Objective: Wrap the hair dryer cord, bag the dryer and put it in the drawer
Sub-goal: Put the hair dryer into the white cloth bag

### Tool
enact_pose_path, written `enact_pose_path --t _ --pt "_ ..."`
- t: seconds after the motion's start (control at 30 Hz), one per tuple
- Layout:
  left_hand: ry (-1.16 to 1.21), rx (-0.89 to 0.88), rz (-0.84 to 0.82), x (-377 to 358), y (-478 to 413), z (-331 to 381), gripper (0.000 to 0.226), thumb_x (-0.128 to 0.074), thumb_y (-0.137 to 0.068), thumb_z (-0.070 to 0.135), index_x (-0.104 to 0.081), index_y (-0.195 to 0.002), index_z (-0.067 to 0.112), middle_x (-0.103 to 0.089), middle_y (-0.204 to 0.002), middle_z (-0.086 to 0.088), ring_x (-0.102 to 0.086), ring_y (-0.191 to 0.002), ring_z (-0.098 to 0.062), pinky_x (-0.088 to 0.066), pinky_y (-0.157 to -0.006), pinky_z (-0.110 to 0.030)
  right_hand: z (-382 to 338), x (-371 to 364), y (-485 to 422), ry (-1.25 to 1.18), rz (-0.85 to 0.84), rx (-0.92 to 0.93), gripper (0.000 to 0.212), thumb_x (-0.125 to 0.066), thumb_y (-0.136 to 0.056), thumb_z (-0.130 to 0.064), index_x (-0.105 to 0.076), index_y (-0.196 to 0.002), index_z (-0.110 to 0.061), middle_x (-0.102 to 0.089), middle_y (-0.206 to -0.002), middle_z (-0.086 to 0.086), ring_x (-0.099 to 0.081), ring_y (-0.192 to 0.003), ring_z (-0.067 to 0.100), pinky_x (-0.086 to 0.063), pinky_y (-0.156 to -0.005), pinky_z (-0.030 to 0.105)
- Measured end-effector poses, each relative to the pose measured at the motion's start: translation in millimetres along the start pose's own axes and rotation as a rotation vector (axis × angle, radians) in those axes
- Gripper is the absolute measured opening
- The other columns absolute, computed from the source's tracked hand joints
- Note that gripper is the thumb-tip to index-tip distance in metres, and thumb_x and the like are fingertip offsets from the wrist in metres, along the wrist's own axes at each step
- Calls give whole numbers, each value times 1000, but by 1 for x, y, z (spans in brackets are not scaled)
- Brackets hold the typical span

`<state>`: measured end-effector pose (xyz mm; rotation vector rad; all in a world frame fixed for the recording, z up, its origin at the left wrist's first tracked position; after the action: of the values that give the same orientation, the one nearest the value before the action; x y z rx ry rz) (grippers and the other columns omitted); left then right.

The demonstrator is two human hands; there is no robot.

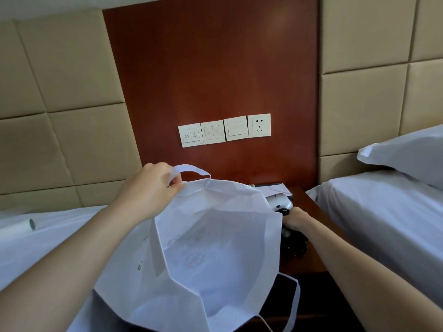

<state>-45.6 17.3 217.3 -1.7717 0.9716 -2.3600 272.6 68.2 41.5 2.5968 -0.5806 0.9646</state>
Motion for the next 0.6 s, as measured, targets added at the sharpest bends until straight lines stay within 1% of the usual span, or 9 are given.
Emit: enact_pose_path --t 0.13,0.17,0.2,0.27,0.3,0.4,0.47,0.53,0.6 --pt "15 11 -11 -6 3 -5 25 -55 -89 23 -59 -64 21 -49 -58 4 -48 -59 -22 -39 -57 -32 7 0 -7 -77 -7 12 43 -66 -77 -40 -64 -97 -1 -69 -97 17 -66 -93 32 -52 -81 35" --pt "15 13 -17 -6 4 -6 25 -55 -89 23 -59 -64 22 -50 -58 3 -50 -59 -22 -39 -57 -32 7 1 -4 -134 -6 3 48 -67 -78 -42 -64 -99 1 -69 -92 18 -66 -87 31 -52 -79 35" --pt "14 16 -21 -6 4 -7 27 -55 -88 23 -58 -62 23 -51 -58 3 -50 -60 -22 -39 -57 -32 7 4 -1 -208 -8 -3 49 -68 -79 -42 -62 -99 2 -68 -84 16 -65 -77 29 -51 -72 34" --pt "18 27 -28 -5 5 -9 28 -55 -88 22 -58 -60 24 -53 -60 3 -51 -62 -22 -40 -58 -32 9 11 9 -316 -14 -19 44 -65 -83 -41 -57 -96 1 -60 -70 9 -58 -61 21 -46 -55 28" --pt "26 32 -32 -4 5 -10 27 -55 -88 22 -60 -62 23 -55 -62 2 -53 -65 -23 -42 -60 -33 11 16 12 -356 -12 -25 42 -63 -85 -41 -55 -96 -1 -57 -70 7 -56 -59 19 -42 -50 27" --pt "35 45 -42 -4 6 -12 23 -55 -88 23 -64 -67 21 -60 -69 2 -58 -72 -24 -47 -66 -35 23 26 19 -486 -8 1 45 -62 -86 -42 -58 -96 1 -60 -68 7 -59 -56 18 -43 -47 25" --pt "38 43 -41 -6 6 -11 23 -55 -87 22 -64 -67 21 -60 -69 2 -58 -73 -24 -48 -67 -35 27 33 26 -594 -17 49 44 -63 -85 -40 -63 -94 3 -66 -58 4 -63 -49 16 -47 -49 23" --pt "32 38 -41 -9 6 -8 24 -54 -88 21 -61 -65 21 -58 -68 4 -57 -72 -25 -47 -65 -34 24 42 37 -671 -32 98 38 -61 -87 -38 -65 -89 0 -67 -53 2 -64 -45 12 -50 -50 21" --pt "22 46 -39 -11 5 -6 26 -54 -88 20 -59 -63 23 -55 -65 5 -55 -70 -24 -45 -63 -33 11 58 53 -729 -31 151 32 -58 -90 -36 -63 -82 -5 -66 -56 3 -63 -41 8 -47 -43 15"
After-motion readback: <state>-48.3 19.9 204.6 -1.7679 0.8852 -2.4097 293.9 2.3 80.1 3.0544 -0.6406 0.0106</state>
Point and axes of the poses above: each hand's wrist, its own y-axis away from the middle knuckle, its own x-axis out of the back of the hand, z = x × y, the point moved 3 cm from there along -y, towards the middle knuckle
